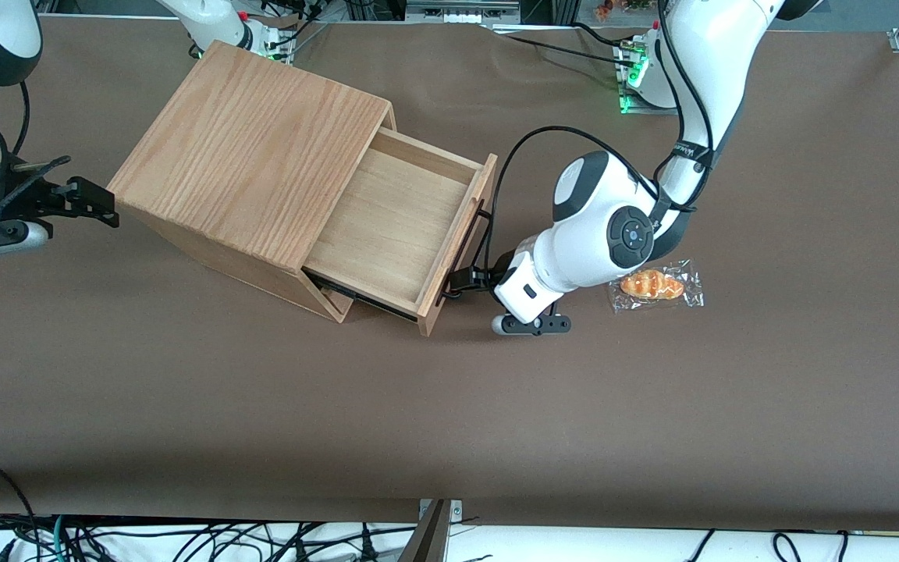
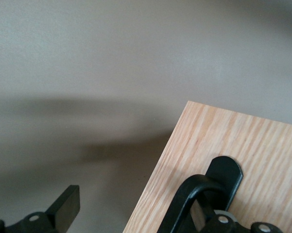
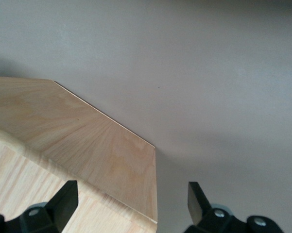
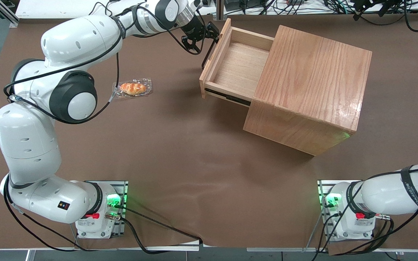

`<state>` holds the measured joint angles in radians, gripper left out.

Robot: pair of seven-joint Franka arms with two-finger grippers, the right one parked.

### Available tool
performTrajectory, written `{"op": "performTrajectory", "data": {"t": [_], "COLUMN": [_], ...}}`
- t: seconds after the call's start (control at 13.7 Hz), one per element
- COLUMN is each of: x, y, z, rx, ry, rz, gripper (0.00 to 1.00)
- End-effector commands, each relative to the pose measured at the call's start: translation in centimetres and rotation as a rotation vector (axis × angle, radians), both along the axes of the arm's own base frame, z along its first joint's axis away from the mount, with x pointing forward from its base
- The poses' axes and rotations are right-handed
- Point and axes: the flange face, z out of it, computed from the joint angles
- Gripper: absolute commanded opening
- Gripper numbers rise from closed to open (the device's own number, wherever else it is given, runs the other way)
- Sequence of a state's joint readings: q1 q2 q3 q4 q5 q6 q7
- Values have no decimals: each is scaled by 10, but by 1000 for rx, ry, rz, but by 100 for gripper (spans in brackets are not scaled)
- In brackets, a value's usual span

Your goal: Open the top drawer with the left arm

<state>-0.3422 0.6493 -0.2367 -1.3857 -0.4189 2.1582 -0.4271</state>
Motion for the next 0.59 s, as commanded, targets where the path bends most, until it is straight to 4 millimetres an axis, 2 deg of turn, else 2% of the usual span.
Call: {"op": "performTrajectory", "data": {"t": [0.0,0.51], "x": [6,5], "y": [5,6], "z": [4,29], "rx": [17,-23], "ry": [-7,-12], "rz": [3,28], "gripper": [100,100]}}
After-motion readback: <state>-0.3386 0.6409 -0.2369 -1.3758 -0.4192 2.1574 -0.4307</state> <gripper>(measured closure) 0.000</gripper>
